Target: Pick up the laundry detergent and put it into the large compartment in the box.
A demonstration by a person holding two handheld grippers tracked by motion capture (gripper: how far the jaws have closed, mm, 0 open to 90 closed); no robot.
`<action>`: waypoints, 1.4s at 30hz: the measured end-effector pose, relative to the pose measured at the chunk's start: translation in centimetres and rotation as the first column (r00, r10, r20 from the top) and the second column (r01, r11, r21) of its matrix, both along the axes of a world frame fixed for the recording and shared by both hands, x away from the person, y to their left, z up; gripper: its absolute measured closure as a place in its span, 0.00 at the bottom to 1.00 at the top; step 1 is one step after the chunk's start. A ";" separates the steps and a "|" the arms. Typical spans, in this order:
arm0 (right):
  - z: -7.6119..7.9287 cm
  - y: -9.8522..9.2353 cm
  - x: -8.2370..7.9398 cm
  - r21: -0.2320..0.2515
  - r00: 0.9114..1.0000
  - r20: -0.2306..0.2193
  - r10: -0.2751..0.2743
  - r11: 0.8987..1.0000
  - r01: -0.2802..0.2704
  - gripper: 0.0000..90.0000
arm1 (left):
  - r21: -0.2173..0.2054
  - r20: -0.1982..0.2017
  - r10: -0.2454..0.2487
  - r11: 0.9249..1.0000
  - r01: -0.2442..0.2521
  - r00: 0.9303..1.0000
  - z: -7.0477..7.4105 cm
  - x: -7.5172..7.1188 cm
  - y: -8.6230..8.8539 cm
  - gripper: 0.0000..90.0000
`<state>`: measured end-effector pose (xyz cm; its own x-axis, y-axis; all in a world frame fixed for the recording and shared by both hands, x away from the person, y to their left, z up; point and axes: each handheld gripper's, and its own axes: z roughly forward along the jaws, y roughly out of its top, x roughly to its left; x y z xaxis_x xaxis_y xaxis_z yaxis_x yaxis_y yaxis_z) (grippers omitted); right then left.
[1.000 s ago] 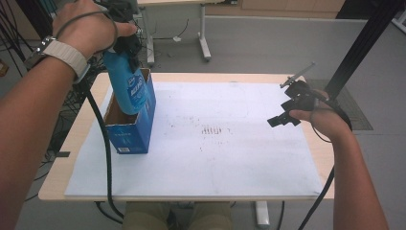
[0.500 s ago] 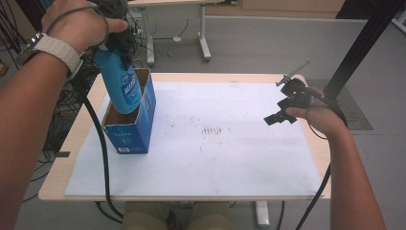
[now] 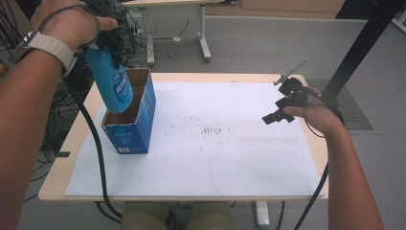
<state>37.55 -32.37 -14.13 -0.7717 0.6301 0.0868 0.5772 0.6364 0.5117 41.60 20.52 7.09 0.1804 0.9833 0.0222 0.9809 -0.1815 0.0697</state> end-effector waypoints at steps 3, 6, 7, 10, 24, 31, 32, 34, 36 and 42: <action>0.0 0.0 0.1 0.000 1.000 0.001 0.002 1.000 -0.002 0.09 | -0.006 -0.001 0.005 1.000 -0.005 1.000 0.0 0.0 0.3 0.41; -0.1 0.0 0.1 -0.001 1.000 -0.001 0.003 1.000 -0.003 0.09 | -0.005 -0.002 0.012 1.000 -0.012 1.000 0.0 0.1 0.5 0.41; -0.1 0.0 0.2 -0.002 1.000 -0.002 0.003 1.000 -0.003 0.09 | -0.006 0.001 0.016 1.000 -0.016 1.000 0.0 0.1 0.5 0.41; -0.1 0.0 0.2 -0.001 1.000 -0.005 0.003 1.000 -0.003 0.09 | -0.006 0.002 0.024 1.000 -0.024 1.000 0.0 0.1 0.7 0.41; -0.3 -0.5 0.0 0.000 1.000 -0.007 -0.007 1.000 0.007 0.09 | -0.018 0.002 0.052 0.998 -0.052 0.999 -0.2 0.4 1.3 0.41; -0.2 -0.5 0.0 -0.010 1.000 -0.009 -0.006 1.000 0.006 0.09 | -0.016 -0.004 0.065 0.998 -0.066 0.998 -0.5 0.7 1.7 0.41; -0.2 -0.5 0.0 -0.011 1.000 -0.008 -0.005 1.000 0.005 0.09 | -0.017 -0.002 0.069 0.997 -0.069 0.998 -0.6 0.7 1.7 0.41; -0.2 -0.6 0.0 -0.009 1.000 -0.008 -0.006 1.000 0.006 0.09 | -0.022 -0.003 0.074 0.997 -0.074 0.997 -0.7 0.7 1.9 0.41; -0.2 -0.7 0.0 -0.007 1.000 -0.007 -0.008 1.000 0.008 0.09 | -0.031 -0.001 0.080 0.996 -0.080 0.997 -0.8 0.8 2.2 0.41; -0.4 -0.9 0.0 -0.007 1.000 -0.011 -0.011 1.000 0.011 0.09 | -0.032 -0.007 0.089 0.995 -0.090 0.996 -1.2 1.1 2.4 0.41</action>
